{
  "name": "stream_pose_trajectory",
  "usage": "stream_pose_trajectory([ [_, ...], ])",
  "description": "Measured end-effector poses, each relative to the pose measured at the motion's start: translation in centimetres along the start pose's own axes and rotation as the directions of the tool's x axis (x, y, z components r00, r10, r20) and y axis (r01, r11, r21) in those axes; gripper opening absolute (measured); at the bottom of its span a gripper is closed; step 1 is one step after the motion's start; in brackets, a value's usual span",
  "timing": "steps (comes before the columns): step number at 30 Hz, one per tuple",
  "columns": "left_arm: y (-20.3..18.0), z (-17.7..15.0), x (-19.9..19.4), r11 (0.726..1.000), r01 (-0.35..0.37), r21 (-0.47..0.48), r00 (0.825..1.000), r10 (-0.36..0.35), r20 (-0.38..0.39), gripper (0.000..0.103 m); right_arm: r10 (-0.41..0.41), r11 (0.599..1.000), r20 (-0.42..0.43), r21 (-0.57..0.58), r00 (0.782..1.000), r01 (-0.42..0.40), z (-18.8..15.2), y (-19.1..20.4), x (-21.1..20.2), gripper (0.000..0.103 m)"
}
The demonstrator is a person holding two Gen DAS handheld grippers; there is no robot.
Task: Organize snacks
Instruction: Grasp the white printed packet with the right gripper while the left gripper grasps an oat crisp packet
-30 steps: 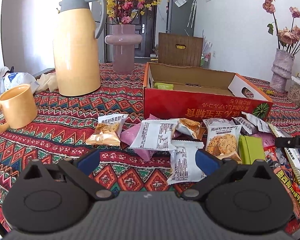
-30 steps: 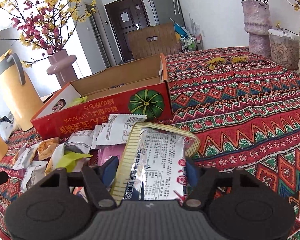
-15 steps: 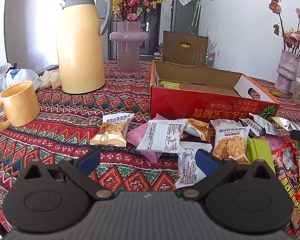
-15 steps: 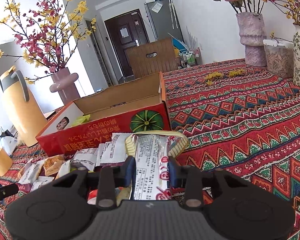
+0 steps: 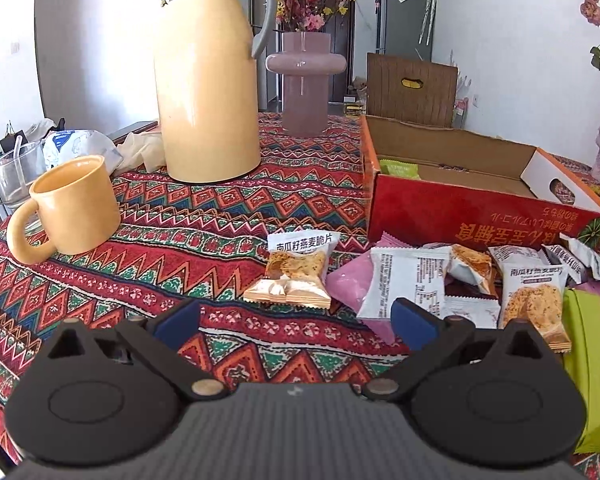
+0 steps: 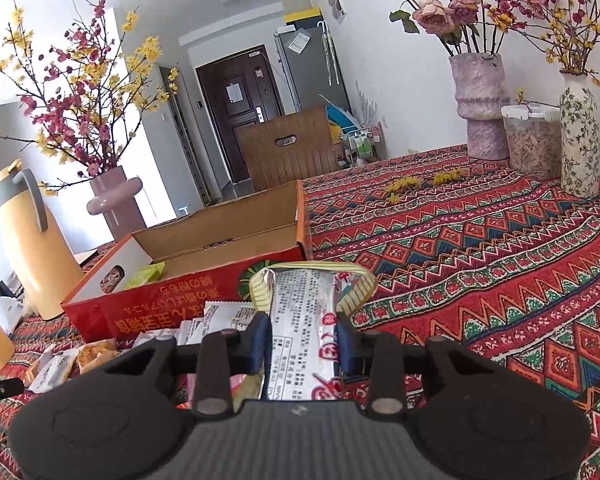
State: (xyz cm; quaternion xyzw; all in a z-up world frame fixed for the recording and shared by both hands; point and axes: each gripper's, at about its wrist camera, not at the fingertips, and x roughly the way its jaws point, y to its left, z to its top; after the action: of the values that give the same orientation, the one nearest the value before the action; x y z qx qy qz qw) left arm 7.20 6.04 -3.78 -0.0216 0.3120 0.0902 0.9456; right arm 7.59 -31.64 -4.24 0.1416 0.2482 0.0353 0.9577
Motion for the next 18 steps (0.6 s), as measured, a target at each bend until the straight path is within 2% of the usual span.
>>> stream_pose_trajectory([
  [6,1.2,0.9,1.2,0.999,-0.018,-0.039,1.0,0.017,-0.012,0.103,-0.012,1.0,0.003,0.01,1.0,0.012,0.0,-0.5,0.0,0.034],
  [13,1.6,3.1,3.4,0.998,-0.035,-0.044,0.999,0.034,-0.031,0.103,-0.017,1.0,-0.002,0.016,1.0,0.017,-0.2,-0.7,0.3,0.034],
  [16,1.9,3.5,5.0,0.997,-0.038,-0.064,0.996,0.033,-0.079,0.098,-0.023,1.0,-0.004,0.016,1.0,0.023,-0.1,-0.7,0.4,0.034],
  [18,2.0,3.5,5.9,0.997,-0.035,-0.074,0.994,0.027,-0.107,0.09,-0.028,0.999,-0.004,0.017,1.0,0.028,-0.1,-0.7,0.4,0.034],
])
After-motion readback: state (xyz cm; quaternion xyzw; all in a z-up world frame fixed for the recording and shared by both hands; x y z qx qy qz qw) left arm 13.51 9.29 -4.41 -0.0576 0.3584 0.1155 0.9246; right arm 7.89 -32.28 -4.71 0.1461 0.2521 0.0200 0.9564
